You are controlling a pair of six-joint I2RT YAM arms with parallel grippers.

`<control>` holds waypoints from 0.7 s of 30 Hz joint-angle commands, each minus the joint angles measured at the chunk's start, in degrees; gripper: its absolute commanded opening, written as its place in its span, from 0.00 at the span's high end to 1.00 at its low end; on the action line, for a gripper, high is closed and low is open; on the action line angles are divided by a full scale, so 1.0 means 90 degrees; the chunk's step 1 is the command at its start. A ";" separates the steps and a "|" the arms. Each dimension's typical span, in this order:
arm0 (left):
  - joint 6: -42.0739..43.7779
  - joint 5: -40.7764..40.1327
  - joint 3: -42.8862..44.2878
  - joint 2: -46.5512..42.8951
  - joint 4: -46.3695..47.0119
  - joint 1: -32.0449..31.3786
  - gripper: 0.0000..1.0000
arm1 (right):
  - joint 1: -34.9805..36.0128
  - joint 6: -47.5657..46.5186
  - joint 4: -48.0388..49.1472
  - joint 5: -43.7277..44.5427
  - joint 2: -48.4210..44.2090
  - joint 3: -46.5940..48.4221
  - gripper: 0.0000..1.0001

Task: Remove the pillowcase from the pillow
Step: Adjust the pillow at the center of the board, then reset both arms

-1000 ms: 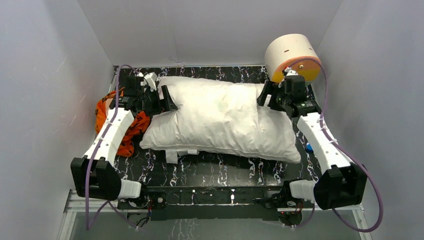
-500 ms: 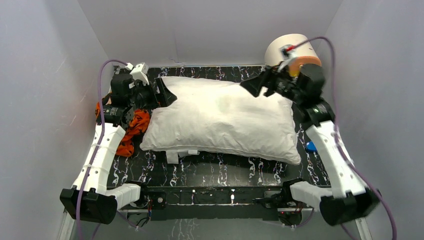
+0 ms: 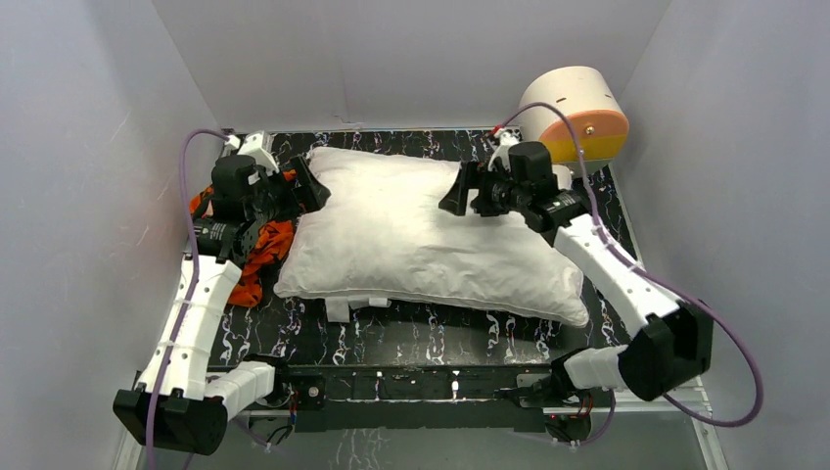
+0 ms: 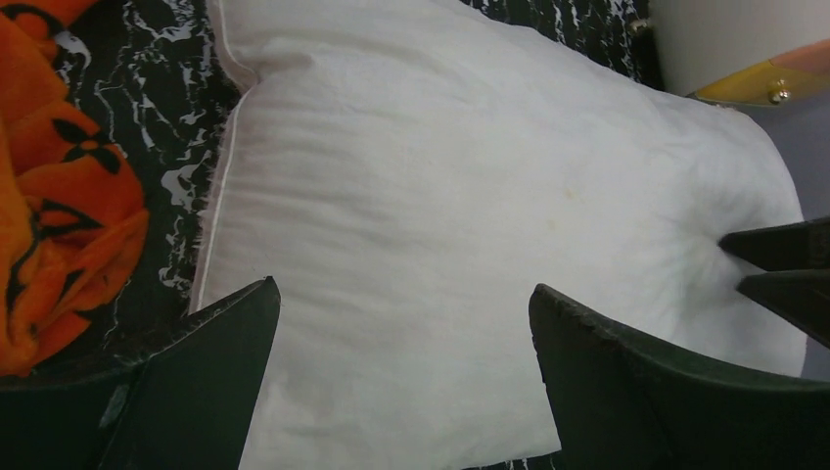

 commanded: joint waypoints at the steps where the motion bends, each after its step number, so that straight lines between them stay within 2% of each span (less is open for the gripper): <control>1: -0.0227 -0.1221 0.0036 -0.0338 -0.0256 0.0004 0.02 | -0.0061 -0.0537 0.0189 0.1161 -0.1187 0.0543 0.01; 3: -0.0241 -0.1699 0.0164 -0.0330 -0.0304 0.0004 0.02 | -0.0057 -0.0738 0.0979 0.1870 -0.1990 0.0219 0.01; 5: -0.0212 -0.2077 0.0315 -0.0288 -0.0373 0.0004 0.02 | -0.0070 -0.0937 0.1258 0.2802 -0.2452 0.0049 0.01; 7: -0.0141 -0.2397 0.0475 -0.0222 -0.0472 0.0004 0.02 | -0.0071 -0.0990 0.0878 0.3671 -0.2550 0.0271 0.01; 10: -0.0068 -0.2808 0.0638 -0.0154 -0.0601 0.0004 0.02 | -0.0071 -0.1337 0.0269 0.4298 -0.2421 0.0682 0.01; 16: 0.0194 -0.3281 0.0786 -0.0066 -0.0710 0.0004 0.02 | -0.0070 -0.1302 0.0027 0.4727 -0.2234 0.0705 0.01; 21: 0.0078 -0.3872 0.0768 0.0018 -0.0803 0.0004 0.02 | -0.0074 -0.0830 -0.1092 0.3800 -0.2139 0.1228 0.01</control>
